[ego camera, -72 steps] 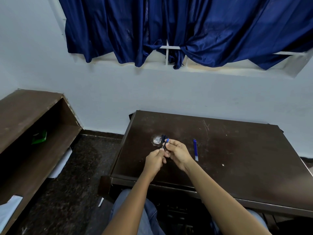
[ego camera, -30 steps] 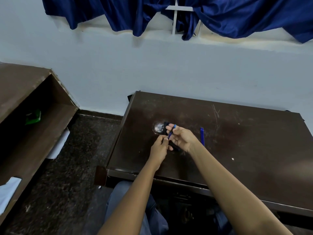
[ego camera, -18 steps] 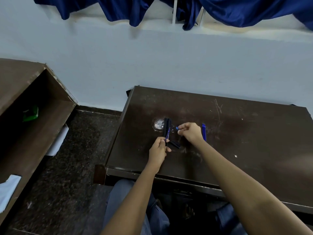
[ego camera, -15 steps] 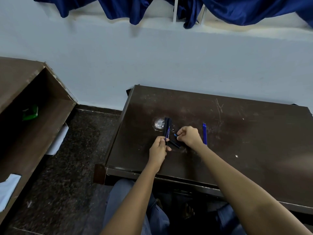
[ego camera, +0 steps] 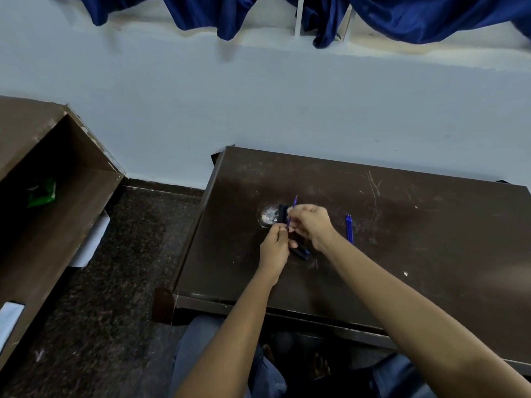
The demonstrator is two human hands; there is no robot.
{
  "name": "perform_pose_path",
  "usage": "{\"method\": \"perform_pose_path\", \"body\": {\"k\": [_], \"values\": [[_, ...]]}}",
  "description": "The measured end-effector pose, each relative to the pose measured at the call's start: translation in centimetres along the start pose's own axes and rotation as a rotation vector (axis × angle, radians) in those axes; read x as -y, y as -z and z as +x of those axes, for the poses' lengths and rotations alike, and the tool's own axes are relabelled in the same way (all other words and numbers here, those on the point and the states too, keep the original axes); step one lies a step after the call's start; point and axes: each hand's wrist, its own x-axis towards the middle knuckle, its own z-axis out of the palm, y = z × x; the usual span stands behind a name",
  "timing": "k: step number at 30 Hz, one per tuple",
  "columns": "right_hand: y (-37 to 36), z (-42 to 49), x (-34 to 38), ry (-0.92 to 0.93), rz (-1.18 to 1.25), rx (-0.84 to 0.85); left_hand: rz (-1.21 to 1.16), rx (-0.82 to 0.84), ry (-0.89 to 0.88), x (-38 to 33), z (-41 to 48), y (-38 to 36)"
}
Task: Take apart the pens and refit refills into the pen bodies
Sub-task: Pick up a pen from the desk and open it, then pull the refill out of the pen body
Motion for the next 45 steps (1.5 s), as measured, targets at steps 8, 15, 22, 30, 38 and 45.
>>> {"method": "perform_pose_path", "body": {"k": [8,15,22,30,38,45], "values": [[0.7,7.1,6.0,0.429,-0.611,-0.089,-0.039,-0.081,-0.012,0.8,1.2,0.9],[-0.9,9.1,4.4,0.479,-1.213,-0.033,-0.012,-0.114,-0.027,1.3,2.2,1.6],[-1.9,9.3,2.8,0.502,-1.254,-0.08,0.006,-0.106,-0.035,1.2,2.8,1.6],[-1.7,9.4,2.2,0.523,-1.234,-0.088,0.008,-0.095,-0.039,1.6,2.7,1.4],[0.7,7.0,1.9,0.609,-1.042,-0.234,-0.006,-0.083,0.001,0.5,1.6,0.7],[6.7,3.8,-0.8,0.372,-0.722,-0.528,0.019,-0.064,0.024,0.0,0.3,-0.1]]}}
